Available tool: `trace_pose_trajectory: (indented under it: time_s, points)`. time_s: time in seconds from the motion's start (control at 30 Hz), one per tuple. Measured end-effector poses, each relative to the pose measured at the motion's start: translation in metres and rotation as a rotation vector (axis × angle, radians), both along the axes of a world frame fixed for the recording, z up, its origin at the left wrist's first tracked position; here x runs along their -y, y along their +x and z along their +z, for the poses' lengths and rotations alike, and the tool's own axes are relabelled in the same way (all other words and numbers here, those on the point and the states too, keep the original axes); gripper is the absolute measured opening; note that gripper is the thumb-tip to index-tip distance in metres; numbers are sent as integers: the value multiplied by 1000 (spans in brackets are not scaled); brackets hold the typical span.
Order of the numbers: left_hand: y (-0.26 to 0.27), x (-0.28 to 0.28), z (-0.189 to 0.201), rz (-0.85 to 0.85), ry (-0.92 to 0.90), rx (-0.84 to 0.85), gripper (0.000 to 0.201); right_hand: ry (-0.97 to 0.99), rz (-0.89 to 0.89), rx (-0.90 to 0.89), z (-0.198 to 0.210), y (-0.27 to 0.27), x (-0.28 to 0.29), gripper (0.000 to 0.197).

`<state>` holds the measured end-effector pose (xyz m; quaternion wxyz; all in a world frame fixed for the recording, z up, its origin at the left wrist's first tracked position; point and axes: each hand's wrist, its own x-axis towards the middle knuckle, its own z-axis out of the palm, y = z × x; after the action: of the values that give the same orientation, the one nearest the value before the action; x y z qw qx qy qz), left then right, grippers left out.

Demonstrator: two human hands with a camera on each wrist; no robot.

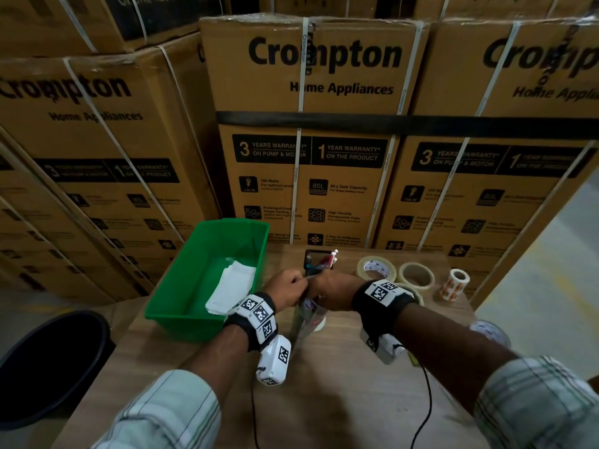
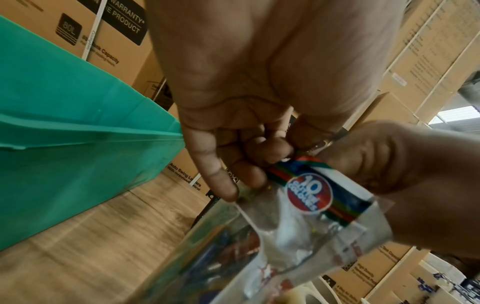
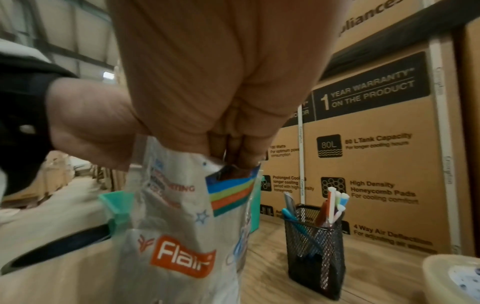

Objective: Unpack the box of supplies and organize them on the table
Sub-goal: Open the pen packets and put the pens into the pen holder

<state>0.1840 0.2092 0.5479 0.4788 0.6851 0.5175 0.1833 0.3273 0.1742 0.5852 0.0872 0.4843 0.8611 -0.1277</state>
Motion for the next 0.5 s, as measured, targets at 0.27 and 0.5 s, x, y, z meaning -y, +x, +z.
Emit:
trace_pose_trajectory:
  time_s: [0.27, 0.5]
  points:
    - [-4, 7, -15, -177, 100, -179, 31, -264, 9, 377, -30, -27, 9, 15]
    - [-15, 10, -23, -260, 144, -228, 34, -219, 113, 601, -46, -34, 2, 30]
